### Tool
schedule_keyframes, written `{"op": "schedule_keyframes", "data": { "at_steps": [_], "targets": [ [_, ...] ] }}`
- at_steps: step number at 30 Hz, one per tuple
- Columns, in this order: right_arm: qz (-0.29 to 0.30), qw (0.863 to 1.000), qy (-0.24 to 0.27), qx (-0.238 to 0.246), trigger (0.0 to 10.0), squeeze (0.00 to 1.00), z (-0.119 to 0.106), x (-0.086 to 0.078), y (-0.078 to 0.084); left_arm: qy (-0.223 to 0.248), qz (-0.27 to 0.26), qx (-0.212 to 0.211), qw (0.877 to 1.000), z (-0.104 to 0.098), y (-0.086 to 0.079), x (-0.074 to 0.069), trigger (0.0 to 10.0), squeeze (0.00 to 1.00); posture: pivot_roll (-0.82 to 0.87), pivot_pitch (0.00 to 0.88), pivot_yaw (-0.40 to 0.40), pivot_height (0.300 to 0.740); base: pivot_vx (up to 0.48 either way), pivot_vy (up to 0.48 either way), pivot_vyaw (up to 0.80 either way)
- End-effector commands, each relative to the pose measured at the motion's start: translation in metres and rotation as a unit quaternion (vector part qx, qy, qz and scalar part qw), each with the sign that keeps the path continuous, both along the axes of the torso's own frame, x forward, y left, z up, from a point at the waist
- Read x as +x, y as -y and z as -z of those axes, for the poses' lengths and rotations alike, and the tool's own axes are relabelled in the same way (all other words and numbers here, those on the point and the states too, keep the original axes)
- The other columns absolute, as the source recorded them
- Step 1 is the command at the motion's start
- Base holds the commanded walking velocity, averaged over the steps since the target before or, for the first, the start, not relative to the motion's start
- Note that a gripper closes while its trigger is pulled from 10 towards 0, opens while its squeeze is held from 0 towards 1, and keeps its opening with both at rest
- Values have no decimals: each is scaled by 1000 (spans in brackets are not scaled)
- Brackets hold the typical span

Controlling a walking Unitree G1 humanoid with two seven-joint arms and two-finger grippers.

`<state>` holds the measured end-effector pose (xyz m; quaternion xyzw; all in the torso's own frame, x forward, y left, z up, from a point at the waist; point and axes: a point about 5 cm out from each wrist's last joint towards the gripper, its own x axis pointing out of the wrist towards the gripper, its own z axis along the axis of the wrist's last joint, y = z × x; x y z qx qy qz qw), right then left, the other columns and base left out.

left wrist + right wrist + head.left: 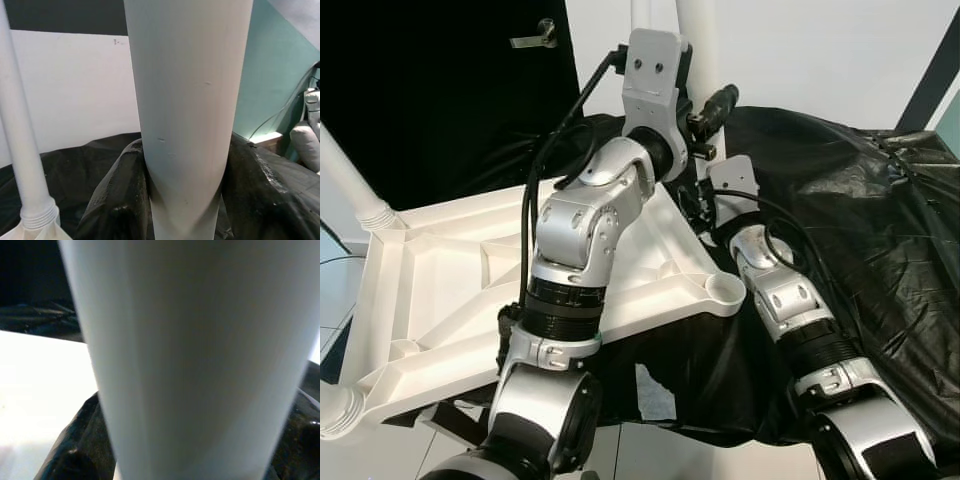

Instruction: Building children table

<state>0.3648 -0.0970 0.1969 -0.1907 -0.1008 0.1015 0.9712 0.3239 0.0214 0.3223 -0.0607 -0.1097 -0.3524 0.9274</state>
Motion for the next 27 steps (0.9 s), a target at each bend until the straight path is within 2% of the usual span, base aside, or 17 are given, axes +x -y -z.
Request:
{"op": "schedule_keyframes", "data": {
  "at_steps": [1, 4, 5, 6, 7, 9, 12, 13, 15, 18, 20, 21, 22, 23, 24, 25, 27],
  "targets": [
    [-1, 1000, 12, -18, 10000, 0, -1, 2, -6, 18, 7, 0, 1000, -11, 5, -6, 10000, 0, 46, 0, 24, 740, 0, 0, 0],
    [4, 1000, 13, -18, 10000, 0, 0, 2, -6, 19, 8, 0, 1000, -12, 6, -7, 10000, 0, 44, 0, 26, 740, 0, 0, 0],
    [5, 1000, 13, -18, 9255, 0, 0, 3, -7, 19, 9, 0, 1000, -12, 7, -7, 10000, 0, 44, 0, 26, 740, 0, 0, 0],
    [5, 1000, 13, -18, 9255, 0, 0, 3, -7, 19, 9, 0, 1000, -12, 7, -7, 10000, 0, 44, 0, 26, 740, 0, 0, 0],
    [8, 1000, 14, -13, 2471, 0, 2, 3, -8, 20, 11, -1, 1000, -13, 9, -8, 10000, 0, 44, 0, 25, 740, 0, 0, 0],
    [7, 1000, 14, -11, 1725, 0, 3, 3, -8, 20, 12, -1, 1000, -13, 10, -9, 10000, 0, 44, 0, 26, 740, 0, 0, 0],
    [9, 1000, 15, -7, 1804, 0, 3, 3, -9, 21, 13, -1, 1000, -14, 11, -10, 10000, 0, 45, 0, 26, 740, 0, 0, 0],
    [11, 1000, 15, -4, 353, 0, 3, 3, -9, 22, 13, 0, 1000, -14, 11, -10, 10000, 0, 47, 0, 25, 740, 0, 0, 0],
    [12, 1000, 16, -3, 706, 0, 3, 3, -8, 22, 14, 1, 1000, -14, 12, -10, 10000, 0, 46, 0, 25, 740, 0, 0, 0],
    [14, 1000, 20, -3, 0, 0, 2, 4, -8, 22, 14, 2, 1000, -14, 12, -11, 10000, 0, 47, 0, 26, 740, 0, 0, 0],
    [15, 1000, 22, -5, 0, 0, 1, 5, -8, 23, 14, 3, 1000, -14, 12, -11, 10000, 0, 49, 0, 25, 740, 0, 0, 0],
    [22, 1000, 21, 2, 1216, 0, 2, 6, -6, 21, 19, 4, 1000, -13, 13, -12, 10000, 0, 50, 0, 24, 740, 0, 0, 0],
    [22, 1000, 21, 2, 1216, 0, 2, 6, -6, 21, 19, 4, 1000, -13, 13, -12, 10000, 0, 50, 0, 24, 740, 0, 0, 0],
    [24, 1000, 20, 2, 10000, 0, 2, 6, -6, 20, 26, 0, 999, -13, 13, -13, 10000, 702, 52, 0, 23, 740, 0, 0, 0],
    [25, 999, 20, 2, 10000, 0, 2, 6, -6, 20, 32, -2, 999, -13, 14, -13, 10000, 702, 52, 0, 23, 740, 0, 0, 0],
    [26, 999, 18, 8, 10000, 0, 2, 6, -6, 22, 35, -6, 999, -13, 13, -14, 10000, 1000, 54, 0, 23, 740, 0, 0, 0],
    [29, 999, 16, 14, 10000, 0, 1, 6, -5, 26, 39, -8, 999, -13, 12, -15, 10000, 1000, 56, 0, 22, 740, 0, 0, 0]
  ]
}}
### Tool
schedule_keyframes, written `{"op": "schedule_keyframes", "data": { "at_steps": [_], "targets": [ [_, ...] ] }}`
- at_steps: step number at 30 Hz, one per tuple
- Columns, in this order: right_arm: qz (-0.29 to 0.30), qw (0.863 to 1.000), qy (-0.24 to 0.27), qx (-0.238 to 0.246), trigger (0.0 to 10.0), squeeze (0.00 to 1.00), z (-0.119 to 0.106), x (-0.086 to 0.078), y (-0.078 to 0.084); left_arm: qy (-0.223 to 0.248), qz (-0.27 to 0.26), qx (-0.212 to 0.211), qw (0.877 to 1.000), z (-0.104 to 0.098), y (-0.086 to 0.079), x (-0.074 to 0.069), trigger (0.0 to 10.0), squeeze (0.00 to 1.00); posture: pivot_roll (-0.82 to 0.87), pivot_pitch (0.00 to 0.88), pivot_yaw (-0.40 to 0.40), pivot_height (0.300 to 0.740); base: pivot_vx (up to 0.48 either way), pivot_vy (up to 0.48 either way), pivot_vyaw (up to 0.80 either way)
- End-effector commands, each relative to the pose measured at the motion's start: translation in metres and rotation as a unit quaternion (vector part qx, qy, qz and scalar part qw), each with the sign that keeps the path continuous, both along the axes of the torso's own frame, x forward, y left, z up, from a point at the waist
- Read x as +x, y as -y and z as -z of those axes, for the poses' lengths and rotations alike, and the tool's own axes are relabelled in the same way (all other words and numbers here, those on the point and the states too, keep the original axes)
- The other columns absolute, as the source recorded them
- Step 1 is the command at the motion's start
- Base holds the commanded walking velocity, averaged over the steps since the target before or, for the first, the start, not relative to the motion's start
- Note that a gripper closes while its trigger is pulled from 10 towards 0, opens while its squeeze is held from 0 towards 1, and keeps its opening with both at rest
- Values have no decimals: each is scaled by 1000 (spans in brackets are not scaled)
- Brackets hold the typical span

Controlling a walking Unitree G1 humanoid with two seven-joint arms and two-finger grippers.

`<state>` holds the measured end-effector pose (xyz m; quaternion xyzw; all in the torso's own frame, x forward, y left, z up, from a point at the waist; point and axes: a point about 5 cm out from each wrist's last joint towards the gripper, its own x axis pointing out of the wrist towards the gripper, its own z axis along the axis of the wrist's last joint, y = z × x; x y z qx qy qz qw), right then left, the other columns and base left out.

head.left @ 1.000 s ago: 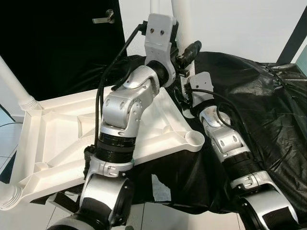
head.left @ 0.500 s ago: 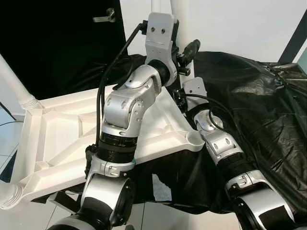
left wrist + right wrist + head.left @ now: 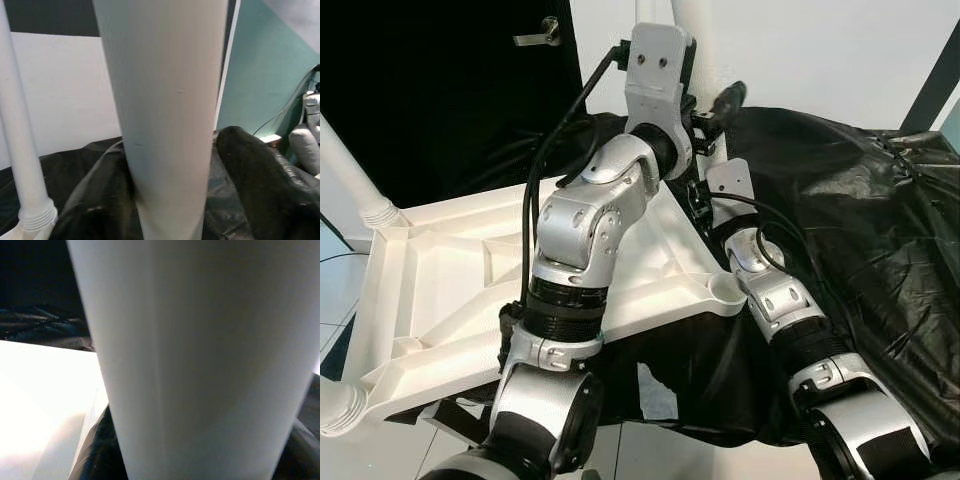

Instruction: Building children table

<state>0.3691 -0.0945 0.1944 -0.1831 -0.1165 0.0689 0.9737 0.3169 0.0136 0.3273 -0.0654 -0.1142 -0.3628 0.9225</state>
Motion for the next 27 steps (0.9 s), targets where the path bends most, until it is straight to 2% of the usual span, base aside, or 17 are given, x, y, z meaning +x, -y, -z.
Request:
{"op": "schedule_keyframes", "data": {
  "at_steps": [1, 3, 4, 9, 10, 12, 14, 20, 22, 24, 26, 27],
  "targets": [
    [2, 1000, -4, 2, 10000, 0, -2, 2, -2, 25, 29, -2, 999, -8, 4, -8, 10000, 1000, 56, 0, 22, 740, 0, 0, 0],
    [4, 1000, -4, 1, 10000, 0, -2, 2, -2, 26, 29, -1, 999, -8, 4, -8, 10000, 1000, 57, 0, 22, 740, 0, 0, 0],
    [9, 1000, -7, 7, 10000, 0, -2, 3, -1, 32, 29, 5, 999, -7, 3, -8, 10000, 0, 57, 0, 22, 740, 0, 0, 0],
    [25, 999, -20, 36, 10000, 0, -1, 5, 7, 41, 33, 3, 999, -6, -6, -9, 10000, 0, 60, 0, 19, 740, 0, 0, 0],
    [39, 998, -17, 37, 10000, 0, -1, 6, 13, 40, 39, -14, 998, -6, -12, -10, 10000, 0, 61, 0, 19, 740, 0, 0, 0],
    [46, 997, -26, 52, 10000, 0, 0, 7, 18, 43, 46, -22, 998, -6, -16, -12, 10000, 0, 61, 0, 17, 740, 0, 0, 0],
    [46, 997, -26, 52, 10000, 0, 0, 7, 18, 43, 46, -22, 998, -6, -16, -12, 10000, 0, 61, 0, 17, 740, 0, 0, 0],
    [76, 995, -27, 62, 10000, 0, 2, 8, 31, 54, 54, -32, 997, -3, -33, -17, 10000, 0, 66, 0, 23, 740, 0, 0, 0],
    [85, 993, -30, 73, 10000, 0, 3, 9, 35, 58, 56, -24, 996, 1, -41, -18, 10000, 0, 66, 0, 24, 740, 0, 0, 0],
    [85, 993, -30, 73, 10000, 0, 3, 9, 35, 58, 56, -24, 996, 1, -41, -18, 10000, 0, 66, 0, 24, 740, 0, 0, 0],
    [93, 992, -28, 82, 10000, 0, 3, 9, 39, 55, 47, 11, 997, 15, -54, -18, 10000, 0, 67, 0, 26, 740, 0, 0, 0],
    [93, 992, -28, 82, 10000, 0, 3, 9, 39, 55, 47, 11, 997, 15, -54, -18, 10000, 0, 67, 0, 26, 740, 0, 0, 0]
  ]
}}
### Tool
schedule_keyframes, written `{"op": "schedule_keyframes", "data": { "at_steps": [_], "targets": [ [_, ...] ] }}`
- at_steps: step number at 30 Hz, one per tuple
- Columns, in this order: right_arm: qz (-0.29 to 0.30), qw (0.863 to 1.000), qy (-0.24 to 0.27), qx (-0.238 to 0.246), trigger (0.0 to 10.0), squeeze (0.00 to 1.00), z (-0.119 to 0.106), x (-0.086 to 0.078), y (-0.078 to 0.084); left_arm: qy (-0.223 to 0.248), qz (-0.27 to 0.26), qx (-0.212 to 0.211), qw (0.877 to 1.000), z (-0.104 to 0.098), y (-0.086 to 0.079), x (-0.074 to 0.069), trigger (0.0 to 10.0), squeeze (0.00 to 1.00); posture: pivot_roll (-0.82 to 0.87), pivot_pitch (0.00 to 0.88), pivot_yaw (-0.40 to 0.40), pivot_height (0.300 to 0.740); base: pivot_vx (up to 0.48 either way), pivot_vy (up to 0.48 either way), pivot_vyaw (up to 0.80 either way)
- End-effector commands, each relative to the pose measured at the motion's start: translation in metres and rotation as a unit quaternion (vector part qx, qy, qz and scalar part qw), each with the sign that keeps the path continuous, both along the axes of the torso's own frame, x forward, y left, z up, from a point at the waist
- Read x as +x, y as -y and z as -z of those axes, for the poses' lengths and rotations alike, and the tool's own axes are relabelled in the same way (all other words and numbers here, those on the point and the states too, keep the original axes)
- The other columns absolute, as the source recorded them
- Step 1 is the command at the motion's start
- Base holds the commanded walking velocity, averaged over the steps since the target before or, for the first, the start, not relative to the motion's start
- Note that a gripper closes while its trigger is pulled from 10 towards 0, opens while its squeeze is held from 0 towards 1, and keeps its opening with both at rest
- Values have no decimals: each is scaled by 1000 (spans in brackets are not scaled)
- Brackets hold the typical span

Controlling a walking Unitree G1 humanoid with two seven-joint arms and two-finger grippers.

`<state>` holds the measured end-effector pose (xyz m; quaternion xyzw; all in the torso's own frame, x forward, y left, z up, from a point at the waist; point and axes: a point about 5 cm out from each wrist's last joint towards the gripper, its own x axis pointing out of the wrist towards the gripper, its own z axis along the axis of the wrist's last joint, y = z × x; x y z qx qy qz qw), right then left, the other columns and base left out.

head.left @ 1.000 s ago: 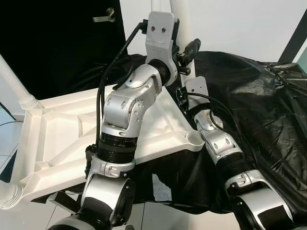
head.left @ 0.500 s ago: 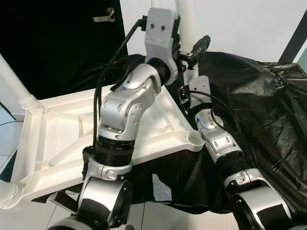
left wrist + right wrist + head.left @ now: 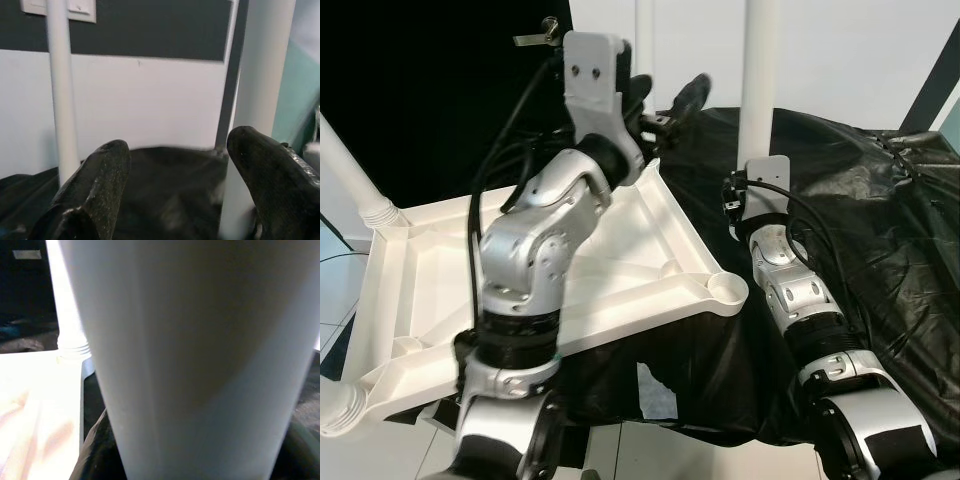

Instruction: Building children table

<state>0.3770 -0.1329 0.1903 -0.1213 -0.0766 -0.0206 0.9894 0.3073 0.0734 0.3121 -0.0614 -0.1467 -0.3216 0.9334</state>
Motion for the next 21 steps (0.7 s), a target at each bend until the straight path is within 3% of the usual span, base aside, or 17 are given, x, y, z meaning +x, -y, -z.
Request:
{"op": "schedule_keyframes", "data": {
  "at_steps": [1, 13, 14, 21],
  "targets": [
    [3, 1000, 0, 13, 10000, 0, 0, 0, 2, 25, 84, 39, 995, 5, 3, -8, 10000, 0, 67, 0, 26, 740, 0, 0, 0],
    [-53, 999, 0, 8, 10000, 0, 5, -8, -2, -42, 51, 105, 992, 61, -12, -4, 10000, 0, 70, 0, 24, 740, 0, 0, 0],
    [-68, 998, -1, 19, 10000, 0, 5, -9, -3, -54, 49, 122, 990, 73, -15, -5, 10000, 0, 67, 0, 25, 740, 0, 0, 0],
    [-113, 993, 17, 23, 10000, 0, -1, -14, -8, -65, 60, 164, 982, 99, -20, -12, 10000, 0, 63, 0, 25, 740, 0, 0, 0]
  ]
}}
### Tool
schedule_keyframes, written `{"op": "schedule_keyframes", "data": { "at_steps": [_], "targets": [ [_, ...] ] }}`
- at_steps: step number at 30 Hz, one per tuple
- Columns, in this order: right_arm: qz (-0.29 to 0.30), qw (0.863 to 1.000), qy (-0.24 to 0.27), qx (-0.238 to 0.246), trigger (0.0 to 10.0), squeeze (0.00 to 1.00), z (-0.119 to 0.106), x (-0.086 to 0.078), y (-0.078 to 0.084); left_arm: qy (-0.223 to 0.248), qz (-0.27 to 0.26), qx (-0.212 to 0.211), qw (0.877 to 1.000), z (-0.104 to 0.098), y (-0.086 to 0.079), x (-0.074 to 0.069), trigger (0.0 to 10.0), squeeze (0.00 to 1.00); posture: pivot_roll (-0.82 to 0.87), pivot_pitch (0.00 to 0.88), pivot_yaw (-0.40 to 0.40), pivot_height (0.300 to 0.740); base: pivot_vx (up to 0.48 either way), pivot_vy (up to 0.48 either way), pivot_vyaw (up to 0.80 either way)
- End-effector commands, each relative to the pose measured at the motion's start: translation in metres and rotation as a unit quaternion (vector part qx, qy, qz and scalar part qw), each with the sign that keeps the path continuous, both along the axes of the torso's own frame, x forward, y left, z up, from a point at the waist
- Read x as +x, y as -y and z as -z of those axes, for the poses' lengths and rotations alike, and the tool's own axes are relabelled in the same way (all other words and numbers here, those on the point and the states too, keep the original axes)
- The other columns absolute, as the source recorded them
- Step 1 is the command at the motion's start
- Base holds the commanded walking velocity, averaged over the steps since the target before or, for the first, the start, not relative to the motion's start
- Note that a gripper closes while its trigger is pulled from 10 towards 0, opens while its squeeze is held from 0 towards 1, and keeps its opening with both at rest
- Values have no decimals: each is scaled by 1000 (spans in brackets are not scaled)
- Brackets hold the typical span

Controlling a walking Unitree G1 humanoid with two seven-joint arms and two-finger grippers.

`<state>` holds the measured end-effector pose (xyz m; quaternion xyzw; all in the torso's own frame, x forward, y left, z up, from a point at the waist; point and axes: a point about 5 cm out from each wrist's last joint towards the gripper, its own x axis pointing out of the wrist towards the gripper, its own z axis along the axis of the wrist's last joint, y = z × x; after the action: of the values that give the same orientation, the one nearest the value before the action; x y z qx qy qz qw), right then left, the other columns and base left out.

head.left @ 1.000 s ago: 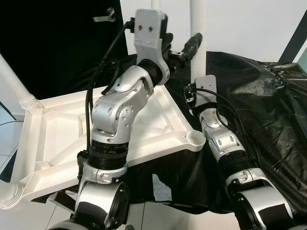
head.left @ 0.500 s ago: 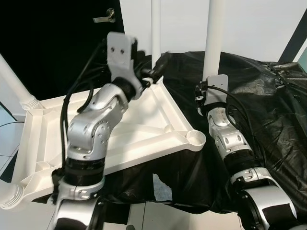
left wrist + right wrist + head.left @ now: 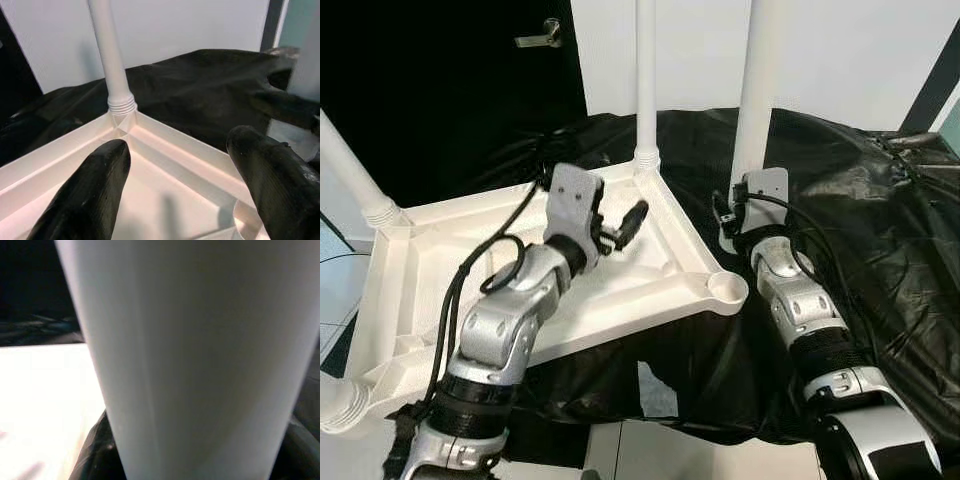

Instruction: Building children table

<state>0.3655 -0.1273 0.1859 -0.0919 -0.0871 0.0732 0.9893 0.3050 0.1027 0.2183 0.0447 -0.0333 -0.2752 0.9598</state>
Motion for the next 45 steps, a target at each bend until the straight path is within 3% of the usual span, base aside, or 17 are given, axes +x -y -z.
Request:
{"op": "schedule_keyframes", "data": {
  "at_steps": [1, 12, 21, 31, 35, 39, 45],
  "targets": [
    [-17, 1000, 17, 3, 10000, 0, -5, -2, -3, -5, 123, 25, 992, 5, 9, -10, 10000, 0, 63, 0, 25, 740, 0, 0, 0],
    [-57, 998, 4, 11, 10000, 0, 2, -12, -11, -15, 184, 88, 979, 30, -3, -28, 10000, 0, 64, 0, 18, 740, 0, 0, 0],
    [-82, 996, -10, 27, 10000, 0, 12, -29, -24, -43, 244, 105, 963, 38, -7, -45, 10000, 0, 69, 0, 15, 740, 0, 0, 0],
    [-85, 995, -33, 46, 10000, 0, 25, -47, -32, -53, 251, 119, 959, 49, -1, -48, 10000, 0, 61, 0, 23, 740, 0, 0, 0],
    [-64, 995, -41, 61, 10000, 0, 29, -54, -25, -54, 258, 128, 956, 52, 0, -49, 10000, 0, 59, 0, 23, 740, 0, 0, 0],
    [0, 993, -77, 87, 10000, 0, 48, -64, -2, -54, 255, 129, 957, 52, 0, -48, 10000, 0, 55, 0, 27, 740, 0, 0, 0],
    [34, 989, -103, 101, 10000, 0, 60, -63, 11, -51, 254, 130, 957, 51, 2, -46, 10000, 0, 47, 0, 34, 740, 0, 0, 0]
  ]
}}
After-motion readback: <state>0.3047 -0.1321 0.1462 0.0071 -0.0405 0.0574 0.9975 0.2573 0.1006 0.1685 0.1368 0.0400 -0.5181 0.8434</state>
